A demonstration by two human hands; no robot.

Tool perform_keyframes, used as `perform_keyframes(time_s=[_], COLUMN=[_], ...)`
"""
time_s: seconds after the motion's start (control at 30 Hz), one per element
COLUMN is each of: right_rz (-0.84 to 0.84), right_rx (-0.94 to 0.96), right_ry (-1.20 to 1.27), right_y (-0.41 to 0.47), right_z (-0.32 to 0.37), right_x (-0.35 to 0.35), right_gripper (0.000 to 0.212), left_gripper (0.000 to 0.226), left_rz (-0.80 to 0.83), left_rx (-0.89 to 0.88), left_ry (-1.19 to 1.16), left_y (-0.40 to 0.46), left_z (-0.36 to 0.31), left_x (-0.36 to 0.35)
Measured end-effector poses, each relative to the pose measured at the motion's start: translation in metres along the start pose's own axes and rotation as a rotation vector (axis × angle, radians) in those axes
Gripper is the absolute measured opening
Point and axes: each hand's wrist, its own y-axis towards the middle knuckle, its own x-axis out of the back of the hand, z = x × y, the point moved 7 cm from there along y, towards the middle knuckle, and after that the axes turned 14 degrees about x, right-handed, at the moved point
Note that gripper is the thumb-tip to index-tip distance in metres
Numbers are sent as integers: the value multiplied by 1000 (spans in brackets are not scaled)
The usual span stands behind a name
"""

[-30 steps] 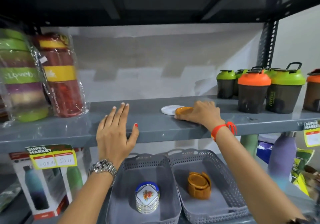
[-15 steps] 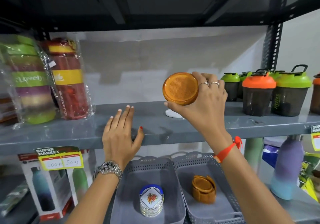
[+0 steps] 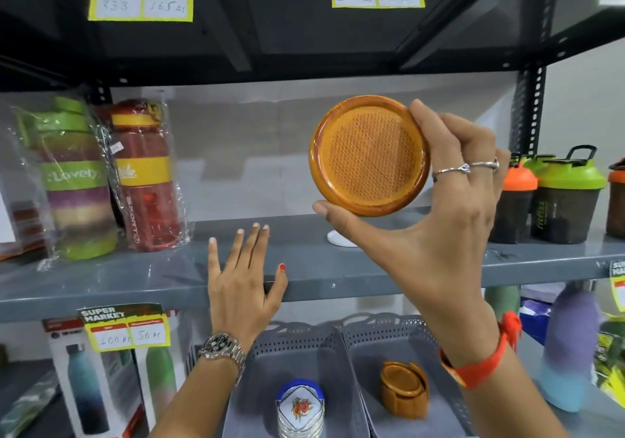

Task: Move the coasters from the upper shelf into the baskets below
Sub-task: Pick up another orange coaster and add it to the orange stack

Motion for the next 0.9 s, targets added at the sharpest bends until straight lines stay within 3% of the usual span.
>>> perform_keyframes(time_s=[0.33,0.43,0.53,0.67,0.9], right_rz=[239,420,618,937,1148], right_rx=[-165,-96,-154,-467,-1011], right_ry=[254,209,88,-113,-278], right_y=[-75,-134,-199,-284,-373], right_z=[-10,-5,-29,-100,-194], right_x=[-14,-31,-52,-77,-83], right_gripper=[97,97,95,90,88], left_gripper=[63,63,59,57,54], left_rz=[-5,-19,-60,-98,-164], left_rx=[-7,-18,-18,-23,-37], left_ry=[-9,-3,-14,-28,-29], left_y=[-2,-2,-1,-3,-4], left_z=[2,2,1,2,4], left_x=[-3,-5,-4,-5,-6])
